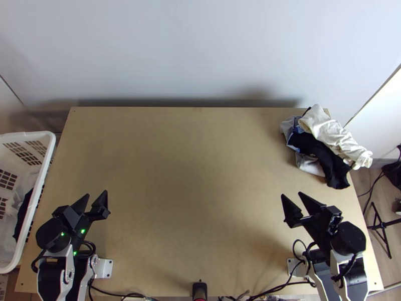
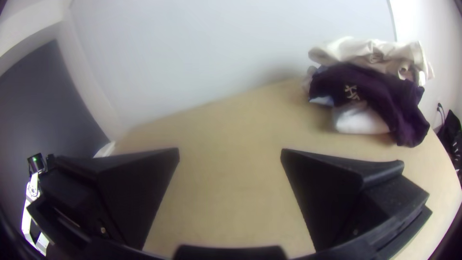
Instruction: Fold the t-shirt
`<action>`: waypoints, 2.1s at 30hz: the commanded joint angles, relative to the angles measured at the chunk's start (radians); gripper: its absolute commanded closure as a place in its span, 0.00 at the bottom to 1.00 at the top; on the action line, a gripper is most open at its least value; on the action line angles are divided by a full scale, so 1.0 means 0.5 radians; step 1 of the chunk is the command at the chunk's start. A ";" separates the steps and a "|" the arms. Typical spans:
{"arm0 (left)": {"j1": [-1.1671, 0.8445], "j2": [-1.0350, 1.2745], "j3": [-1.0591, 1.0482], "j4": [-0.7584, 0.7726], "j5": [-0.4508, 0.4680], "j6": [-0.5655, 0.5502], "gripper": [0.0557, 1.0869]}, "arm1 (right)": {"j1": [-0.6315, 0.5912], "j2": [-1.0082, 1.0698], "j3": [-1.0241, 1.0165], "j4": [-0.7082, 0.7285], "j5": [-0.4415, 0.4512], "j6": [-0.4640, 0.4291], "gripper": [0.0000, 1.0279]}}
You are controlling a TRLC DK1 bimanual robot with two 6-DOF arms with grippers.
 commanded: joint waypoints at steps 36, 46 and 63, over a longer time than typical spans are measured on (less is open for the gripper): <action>0.039 0.007 -0.317 -0.135 0.161 -0.804 0.05 | -0.930 0.005 -0.364 -0.435 0.162 0.893 0.04; 0.039 0.007 -0.317 -0.135 0.161 -0.808 0.05 | -0.979 0.005 -0.364 -0.435 0.162 0.893 0.04; 0.039 0.007 -0.320 -0.135 0.161 -0.804 0.05 | -0.979 0.005 -0.364 -0.435 0.162 0.893 0.04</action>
